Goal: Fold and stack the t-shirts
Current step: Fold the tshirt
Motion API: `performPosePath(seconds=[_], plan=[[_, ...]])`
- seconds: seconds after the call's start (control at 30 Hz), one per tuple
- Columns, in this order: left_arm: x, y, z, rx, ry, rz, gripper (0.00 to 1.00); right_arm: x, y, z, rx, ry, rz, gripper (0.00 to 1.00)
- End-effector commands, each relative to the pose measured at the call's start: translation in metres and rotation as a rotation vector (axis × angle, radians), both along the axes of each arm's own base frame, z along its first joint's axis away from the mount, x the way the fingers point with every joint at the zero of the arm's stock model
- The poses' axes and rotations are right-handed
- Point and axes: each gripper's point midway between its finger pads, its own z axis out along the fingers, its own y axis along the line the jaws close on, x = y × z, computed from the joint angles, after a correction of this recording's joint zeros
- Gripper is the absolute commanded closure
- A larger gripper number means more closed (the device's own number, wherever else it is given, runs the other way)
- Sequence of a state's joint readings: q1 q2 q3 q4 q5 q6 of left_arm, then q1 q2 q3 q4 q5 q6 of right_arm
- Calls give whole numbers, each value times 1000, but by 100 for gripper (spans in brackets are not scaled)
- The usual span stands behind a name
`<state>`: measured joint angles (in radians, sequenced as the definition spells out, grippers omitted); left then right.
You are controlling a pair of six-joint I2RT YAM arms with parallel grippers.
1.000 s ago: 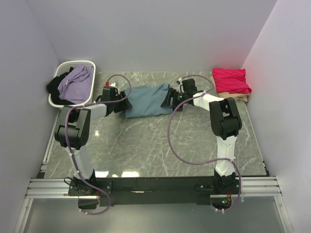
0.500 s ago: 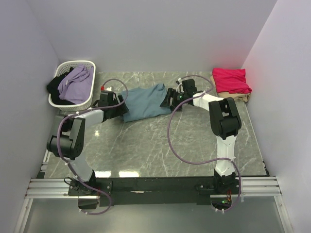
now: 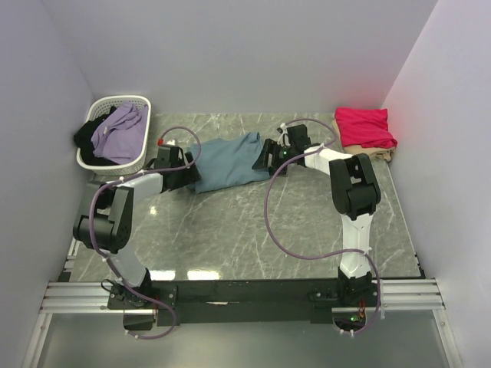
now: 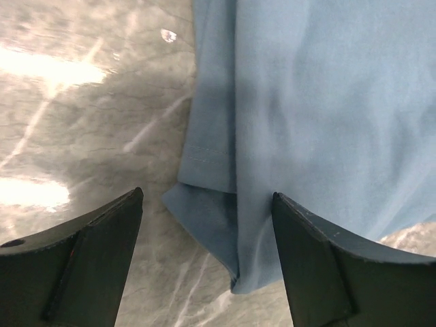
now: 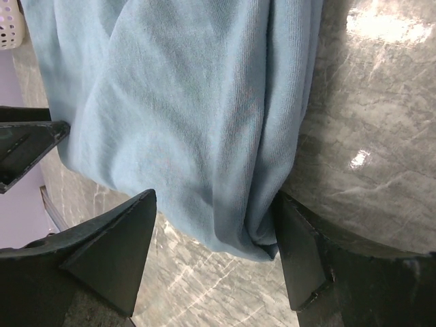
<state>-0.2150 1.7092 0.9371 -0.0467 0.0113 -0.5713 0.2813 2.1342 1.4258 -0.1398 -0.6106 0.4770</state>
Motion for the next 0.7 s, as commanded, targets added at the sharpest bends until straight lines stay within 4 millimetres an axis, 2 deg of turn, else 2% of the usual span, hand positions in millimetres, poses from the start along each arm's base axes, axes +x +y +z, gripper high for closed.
performPosePath(seconds=[0.0, 0.17, 0.37, 0.43, 0.57, 0.67], plan=[[7, -26, 8, -111, -42, -70, 19, -18, -10, -42, -81, 112, 7, 23], [4, -48, 2, -177, -22, -119, 19, -19, -9, -44, -79, 122, 10, 23], [-5, -71, -16, -218, 18, -155, 20, -19, -9, -42, -77, 118, 16, 23], [-8, -77, -23, -227, 32, -163, 24, -20, -7, -44, -76, 126, 23, 23], [-5, -90, -23, -242, 30, -197, 35, -21, -3, -46, -52, 133, 42, 24], [-7, -95, -25, -233, 38, -218, 50, -21, 4, -44, -14, 142, 65, 26]])
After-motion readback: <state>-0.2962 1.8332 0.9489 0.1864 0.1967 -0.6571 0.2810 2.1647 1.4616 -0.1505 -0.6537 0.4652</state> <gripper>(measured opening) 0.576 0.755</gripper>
